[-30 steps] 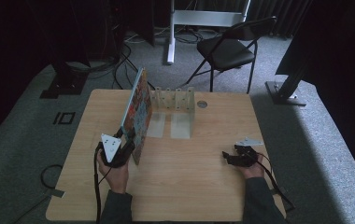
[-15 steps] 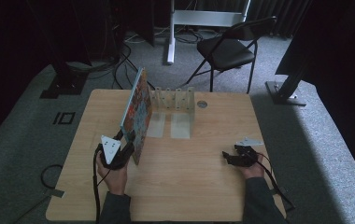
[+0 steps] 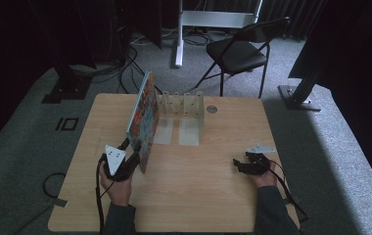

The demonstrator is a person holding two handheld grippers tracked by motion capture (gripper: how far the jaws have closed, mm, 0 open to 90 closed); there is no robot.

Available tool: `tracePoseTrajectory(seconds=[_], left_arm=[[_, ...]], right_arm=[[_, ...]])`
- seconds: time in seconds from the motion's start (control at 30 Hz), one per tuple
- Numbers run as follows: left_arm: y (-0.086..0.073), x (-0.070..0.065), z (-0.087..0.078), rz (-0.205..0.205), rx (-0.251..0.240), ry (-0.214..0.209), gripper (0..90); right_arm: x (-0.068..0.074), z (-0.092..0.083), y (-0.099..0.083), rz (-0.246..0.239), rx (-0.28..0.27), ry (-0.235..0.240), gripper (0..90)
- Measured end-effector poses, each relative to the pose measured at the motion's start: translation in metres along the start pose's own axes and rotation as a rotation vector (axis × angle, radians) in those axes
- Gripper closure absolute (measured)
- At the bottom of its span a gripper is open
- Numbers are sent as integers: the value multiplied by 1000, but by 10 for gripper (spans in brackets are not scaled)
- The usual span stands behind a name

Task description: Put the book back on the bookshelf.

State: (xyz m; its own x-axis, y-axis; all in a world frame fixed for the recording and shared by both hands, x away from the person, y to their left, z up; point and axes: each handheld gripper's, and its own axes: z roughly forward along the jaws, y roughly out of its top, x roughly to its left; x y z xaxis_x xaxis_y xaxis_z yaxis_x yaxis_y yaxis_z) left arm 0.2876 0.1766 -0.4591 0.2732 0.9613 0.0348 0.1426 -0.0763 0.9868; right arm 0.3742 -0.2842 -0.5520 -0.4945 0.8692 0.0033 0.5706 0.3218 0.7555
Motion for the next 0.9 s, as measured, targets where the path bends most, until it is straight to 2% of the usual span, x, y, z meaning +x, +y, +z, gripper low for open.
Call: tracePoseTrajectory(seconds=[0.4, 0.83, 0.9], left_arm=[[-8, -1, -6, -16, 22, -16, 578], [-15, -3, -9, -10, 49, -23, 582], [-16, -4, -11, -3, 42, -21, 588]], right_arm=[[0, 0, 0, 0, 0, 0, 313], [0, 0, 0, 0, 0, 0, 313], [0, 0, 0, 0, 0, 0, 313]])
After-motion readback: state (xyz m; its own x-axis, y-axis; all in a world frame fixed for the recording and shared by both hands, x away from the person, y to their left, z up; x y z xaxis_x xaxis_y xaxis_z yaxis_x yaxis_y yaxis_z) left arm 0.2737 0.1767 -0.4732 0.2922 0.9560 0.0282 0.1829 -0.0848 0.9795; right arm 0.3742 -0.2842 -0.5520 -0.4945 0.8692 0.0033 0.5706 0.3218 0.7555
